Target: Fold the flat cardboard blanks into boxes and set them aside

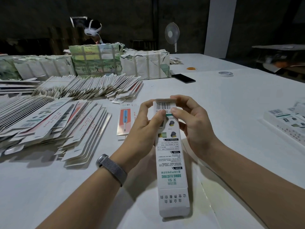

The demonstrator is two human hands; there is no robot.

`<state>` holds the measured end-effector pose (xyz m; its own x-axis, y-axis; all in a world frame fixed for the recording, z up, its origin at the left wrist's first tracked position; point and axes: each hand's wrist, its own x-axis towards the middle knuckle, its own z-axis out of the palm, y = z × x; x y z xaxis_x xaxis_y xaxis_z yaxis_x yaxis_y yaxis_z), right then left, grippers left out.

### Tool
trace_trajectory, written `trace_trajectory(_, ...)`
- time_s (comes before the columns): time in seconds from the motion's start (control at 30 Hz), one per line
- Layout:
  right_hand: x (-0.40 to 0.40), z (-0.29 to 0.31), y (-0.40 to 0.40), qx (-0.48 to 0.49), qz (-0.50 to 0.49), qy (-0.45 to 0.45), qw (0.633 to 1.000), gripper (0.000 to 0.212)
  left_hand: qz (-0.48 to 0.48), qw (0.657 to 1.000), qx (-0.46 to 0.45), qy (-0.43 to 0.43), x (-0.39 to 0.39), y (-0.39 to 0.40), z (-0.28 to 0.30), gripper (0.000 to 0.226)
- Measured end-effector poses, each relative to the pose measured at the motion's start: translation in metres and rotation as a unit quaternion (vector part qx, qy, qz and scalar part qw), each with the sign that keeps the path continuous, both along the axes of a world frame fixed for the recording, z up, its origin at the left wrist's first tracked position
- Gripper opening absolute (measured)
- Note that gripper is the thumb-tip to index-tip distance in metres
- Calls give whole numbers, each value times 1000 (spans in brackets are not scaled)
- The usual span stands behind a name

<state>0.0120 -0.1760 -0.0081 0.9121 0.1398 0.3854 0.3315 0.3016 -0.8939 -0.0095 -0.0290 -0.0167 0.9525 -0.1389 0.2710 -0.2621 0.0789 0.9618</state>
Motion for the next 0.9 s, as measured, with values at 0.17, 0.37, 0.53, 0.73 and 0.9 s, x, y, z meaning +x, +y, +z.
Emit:
trace_trajectory(0.17, -1, -1, 0, -23, 14, -7, 1000, 21, -5, 1000, -9, 21, -2, 2, 1, 25)
trace_trajectory(0.37, -1, 2, -1, -35, 20, 2, 999, 22, -10, 1000, -19, 13, 0, 3, 0, 30)
trace_trajectory(0.53, 0, 2, -3, -26, 14, 4, 1000, 17, -20, 999, -29, 12, 0, 2, 0, 34)
trace_trajectory(0.73, 1, 2, -2, -20, 28, 12, 999, 19, -16, 999, -34, 6, 0, 3, 0, 33)
trace_trajectory(0.9, 0, 2, -2, -23, 32, 13, 999, 20, -14, 1000, -20, 2, -1, 4, 2, 17)
